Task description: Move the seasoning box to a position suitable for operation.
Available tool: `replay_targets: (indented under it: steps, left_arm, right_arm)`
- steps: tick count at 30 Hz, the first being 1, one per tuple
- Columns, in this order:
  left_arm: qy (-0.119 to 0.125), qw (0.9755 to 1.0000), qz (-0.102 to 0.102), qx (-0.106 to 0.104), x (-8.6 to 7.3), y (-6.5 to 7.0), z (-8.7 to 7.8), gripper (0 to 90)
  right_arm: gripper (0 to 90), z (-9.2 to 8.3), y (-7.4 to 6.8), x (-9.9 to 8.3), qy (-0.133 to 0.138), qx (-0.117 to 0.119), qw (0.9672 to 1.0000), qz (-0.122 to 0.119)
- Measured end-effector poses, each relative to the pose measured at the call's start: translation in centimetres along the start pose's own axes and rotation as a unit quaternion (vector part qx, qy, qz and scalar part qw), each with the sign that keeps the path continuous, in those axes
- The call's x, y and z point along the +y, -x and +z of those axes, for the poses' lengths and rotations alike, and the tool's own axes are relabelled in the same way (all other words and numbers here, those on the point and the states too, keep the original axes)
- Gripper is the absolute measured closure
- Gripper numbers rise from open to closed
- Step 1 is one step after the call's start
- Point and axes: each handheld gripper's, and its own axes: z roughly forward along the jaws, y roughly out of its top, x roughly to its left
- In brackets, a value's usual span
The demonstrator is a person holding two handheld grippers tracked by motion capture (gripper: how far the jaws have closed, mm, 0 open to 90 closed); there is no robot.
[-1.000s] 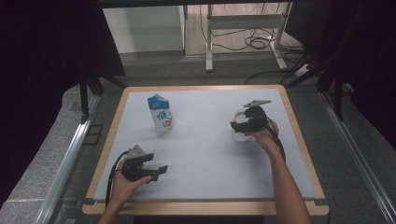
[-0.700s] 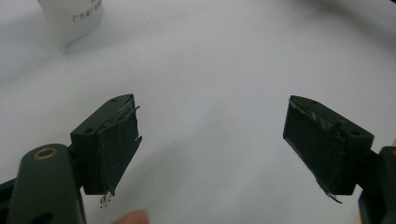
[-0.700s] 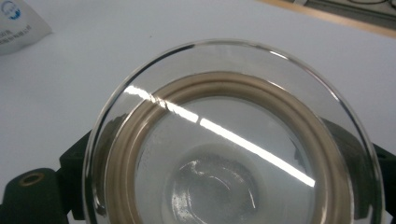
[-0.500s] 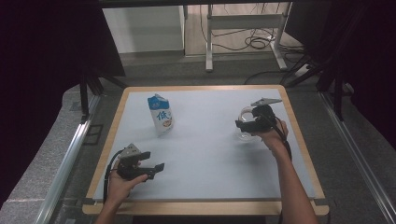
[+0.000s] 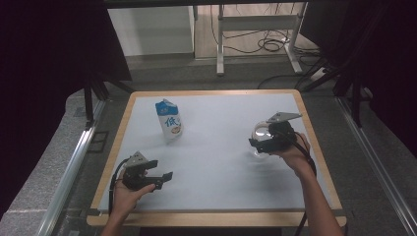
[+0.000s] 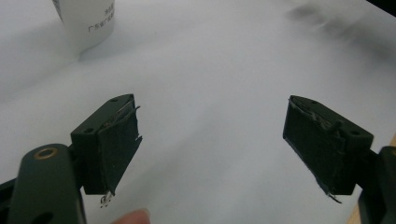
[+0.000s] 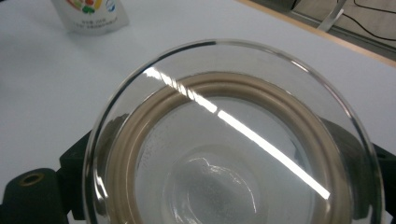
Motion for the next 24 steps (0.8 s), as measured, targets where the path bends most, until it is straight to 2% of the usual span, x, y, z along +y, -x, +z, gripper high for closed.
replay_targets:
  steps: [3, 8, 13, 14, 17, 24]
  left_arm:
    - [-0.002, 1.0000, -0.001, 0.000, 0.0, -0.1, 0.1, 18.2]
    - [-0.004, 1.0000, -0.003, -0.001, -0.2, -0.2, 0.3, 18.2]
    - [-0.005, 1.0000, 0.000, -0.004, -0.2, -0.3, 0.3, 18.2]
    - [-0.005, 1.0000, 0.000, -0.004, -0.3, -0.3, 0.3, 18.2]
    - [-0.006, 1.0000, -0.001, -0.002, -0.3, -0.5, 0.3, 18.2]
    - [-0.005, 0.9999, -0.005, 0.008, -0.4, -0.8, 0.0, 18.2]
  right_arm:
    - [11.6, -0.2, -0.3, -0.8, -0.012, 0.004, 0.9999, -0.011]
    - [11.6, -0.6, -0.7, -2.2, -0.027, 0.020, 0.9993, -0.016]
    - [11.5, -0.1, -0.9, -3.0, -0.046, 0.037, 0.9980, -0.022]
    - [11.5, 0.2, -0.9, -3.1, -0.048, 0.046, 0.9973, -0.030]
    - [11.5, 1.1, -0.5, -3.1, -0.053, 0.074, 0.9952, -0.035]
    - [11.5, 2.7, -0.3, -3.0, -0.064, 0.120, 0.9883, -0.069]
